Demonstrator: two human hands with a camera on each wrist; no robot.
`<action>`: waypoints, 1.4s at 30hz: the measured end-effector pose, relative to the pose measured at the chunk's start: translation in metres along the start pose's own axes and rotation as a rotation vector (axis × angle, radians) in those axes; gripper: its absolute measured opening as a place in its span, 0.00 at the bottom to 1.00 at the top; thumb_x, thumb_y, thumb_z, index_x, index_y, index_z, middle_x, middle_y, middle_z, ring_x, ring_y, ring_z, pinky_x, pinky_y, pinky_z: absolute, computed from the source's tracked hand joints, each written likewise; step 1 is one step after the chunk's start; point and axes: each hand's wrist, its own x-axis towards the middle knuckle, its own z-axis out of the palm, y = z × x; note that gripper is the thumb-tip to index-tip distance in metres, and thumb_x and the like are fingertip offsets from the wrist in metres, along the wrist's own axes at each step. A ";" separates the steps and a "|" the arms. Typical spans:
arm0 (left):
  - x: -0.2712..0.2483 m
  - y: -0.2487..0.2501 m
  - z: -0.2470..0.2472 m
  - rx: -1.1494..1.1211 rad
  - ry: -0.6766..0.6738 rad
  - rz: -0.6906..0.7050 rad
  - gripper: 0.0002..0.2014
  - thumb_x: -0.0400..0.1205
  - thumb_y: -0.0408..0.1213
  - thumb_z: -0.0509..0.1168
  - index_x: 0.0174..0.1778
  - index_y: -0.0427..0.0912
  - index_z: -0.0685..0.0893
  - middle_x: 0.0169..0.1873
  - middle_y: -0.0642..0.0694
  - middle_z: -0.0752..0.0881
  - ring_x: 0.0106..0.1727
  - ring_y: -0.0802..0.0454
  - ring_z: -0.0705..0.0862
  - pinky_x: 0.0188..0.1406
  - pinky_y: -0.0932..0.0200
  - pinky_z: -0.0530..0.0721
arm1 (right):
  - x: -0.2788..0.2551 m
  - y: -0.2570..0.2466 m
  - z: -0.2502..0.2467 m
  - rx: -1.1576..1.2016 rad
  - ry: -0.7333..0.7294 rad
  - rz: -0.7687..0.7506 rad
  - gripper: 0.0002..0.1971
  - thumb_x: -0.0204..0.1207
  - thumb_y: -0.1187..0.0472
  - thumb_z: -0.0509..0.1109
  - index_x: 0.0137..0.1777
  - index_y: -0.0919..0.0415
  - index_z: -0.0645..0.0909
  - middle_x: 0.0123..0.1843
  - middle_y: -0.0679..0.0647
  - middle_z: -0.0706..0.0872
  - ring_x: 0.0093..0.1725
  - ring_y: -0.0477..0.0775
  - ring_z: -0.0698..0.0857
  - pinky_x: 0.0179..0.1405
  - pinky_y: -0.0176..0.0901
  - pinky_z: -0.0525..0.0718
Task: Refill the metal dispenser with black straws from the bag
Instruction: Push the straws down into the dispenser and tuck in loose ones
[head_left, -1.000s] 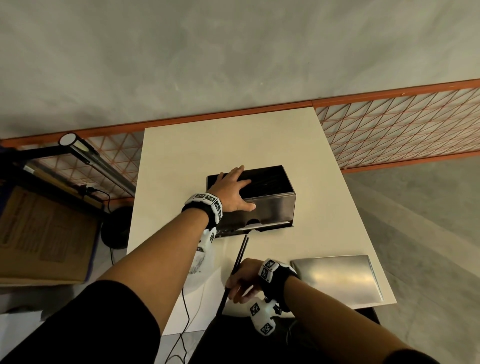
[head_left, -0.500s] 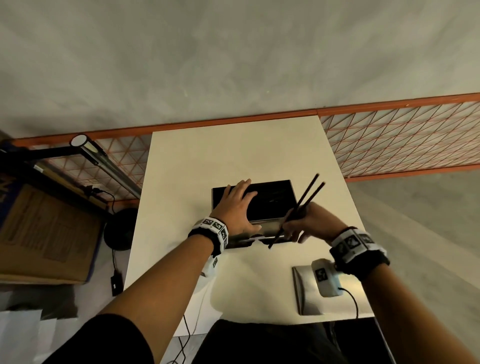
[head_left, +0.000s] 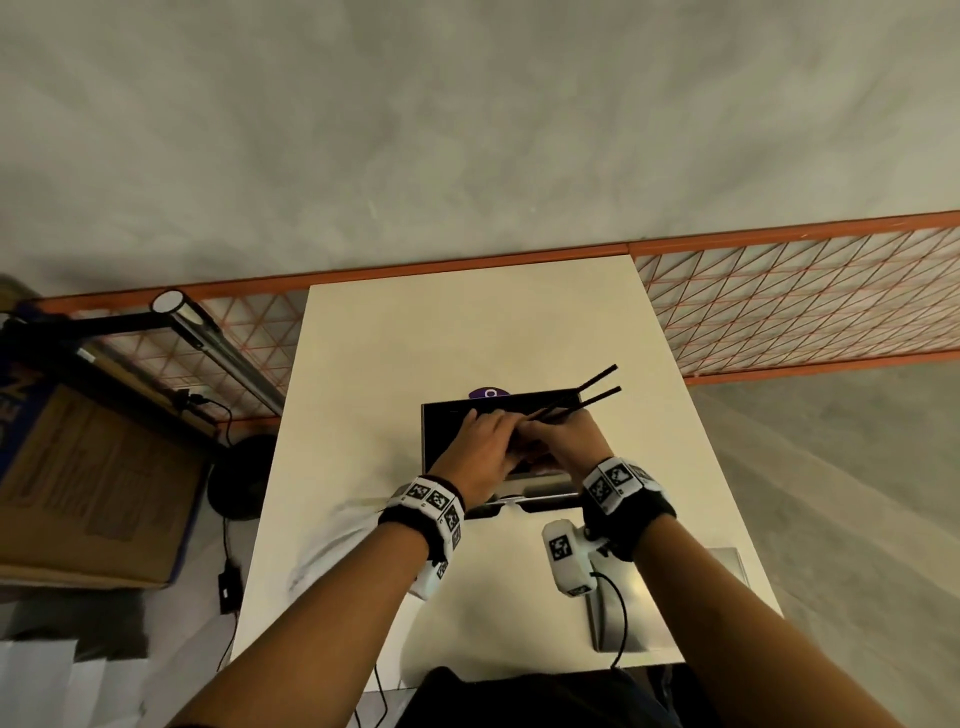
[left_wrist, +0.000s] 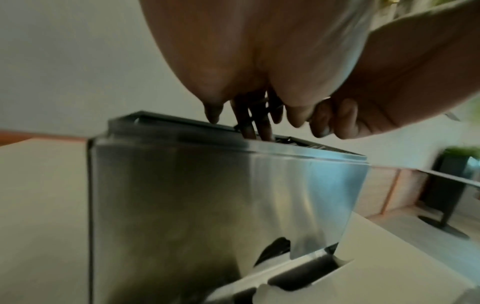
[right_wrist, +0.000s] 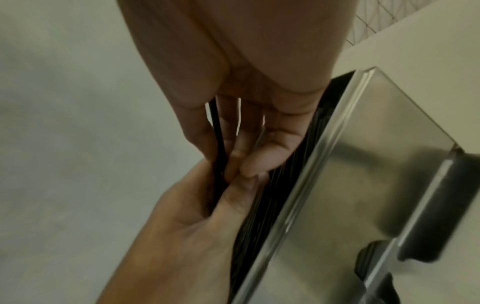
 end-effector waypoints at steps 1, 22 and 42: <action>-0.002 -0.003 0.003 -0.038 0.020 -0.035 0.14 0.90 0.38 0.63 0.71 0.43 0.79 0.62 0.42 0.85 0.64 0.41 0.82 0.78 0.41 0.70 | 0.002 -0.001 -0.002 -0.015 -0.001 0.001 0.07 0.74 0.67 0.76 0.47 0.72 0.87 0.41 0.70 0.90 0.36 0.64 0.89 0.34 0.53 0.90; -0.019 -0.022 0.014 0.176 0.252 0.009 0.26 0.83 0.54 0.62 0.73 0.43 0.78 0.68 0.46 0.75 0.69 0.46 0.76 0.74 0.47 0.78 | 0.024 0.013 -0.020 -0.566 0.228 -0.447 0.10 0.81 0.61 0.64 0.57 0.59 0.85 0.55 0.53 0.87 0.53 0.53 0.84 0.56 0.41 0.78; -0.021 -0.011 0.036 0.343 0.001 -0.058 0.47 0.72 0.69 0.64 0.85 0.50 0.61 0.79 0.50 0.69 0.81 0.47 0.67 0.85 0.39 0.61 | 0.019 0.049 0.001 -1.248 0.180 -0.828 0.12 0.79 0.57 0.59 0.55 0.61 0.81 0.56 0.57 0.82 0.56 0.62 0.80 0.65 0.57 0.77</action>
